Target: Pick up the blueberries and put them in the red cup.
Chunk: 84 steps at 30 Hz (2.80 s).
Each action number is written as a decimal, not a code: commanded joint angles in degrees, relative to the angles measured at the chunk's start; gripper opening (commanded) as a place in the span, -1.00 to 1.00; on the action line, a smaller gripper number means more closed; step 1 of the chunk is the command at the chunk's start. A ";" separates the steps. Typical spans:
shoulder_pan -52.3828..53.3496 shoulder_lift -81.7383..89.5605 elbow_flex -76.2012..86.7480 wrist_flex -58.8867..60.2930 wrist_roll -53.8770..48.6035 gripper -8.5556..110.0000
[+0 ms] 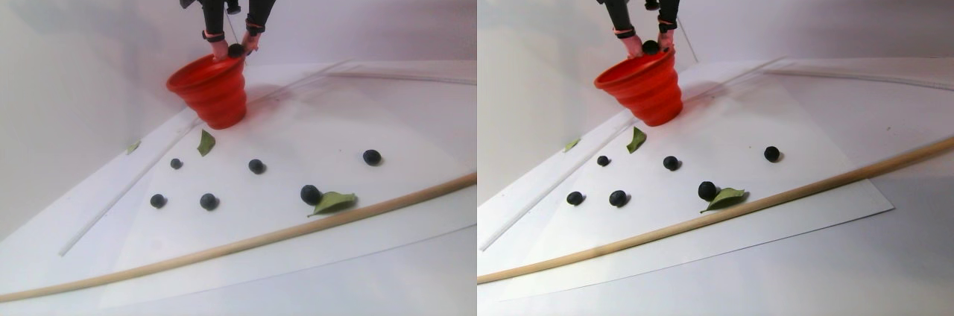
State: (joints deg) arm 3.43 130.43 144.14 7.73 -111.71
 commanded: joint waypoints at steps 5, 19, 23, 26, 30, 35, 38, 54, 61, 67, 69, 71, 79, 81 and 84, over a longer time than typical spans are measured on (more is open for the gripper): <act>-4.39 4.13 -4.04 -2.29 1.41 -0.62; -8.17 -3.16 -5.36 -11.07 0.70 -0.62; -8.53 -5.63 -5.54 -13.71 0.18 -0.61; -8.70 -7.65 -5.54 -16.08 -0.44 -0.60; -8.70 -10.02 -5.71 -18.98 -1.05 -0.58; -8.88 -10.02 -5.36 -19.78 -0.97 -0.53; -9.05 -9.49 -5.27 -19.86 -0.88 -0.53; -8.96 0.35 -3.96 -11.87 -1.58 -0.54; -8.53 5.36 -3.52 -3.52 -1.41 -0.55; -7.91 8.70 -2.99 2.46 -1.67 -0.55; -7.82 9.93 -2.64 4.66 -1.85 -0.55; -7.82 10.72 -1.93 5.98 -2.37 -0.55; -8.09 15.82 3.08 9.32 -6.59 -0.56; -8.17 16.88 4.66 9.40 -7.82 -0.56; -8.26 18.63 6.94 9.40 -9.40 -0.56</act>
State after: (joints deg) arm -3.16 143.70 150.29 17.05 -119.36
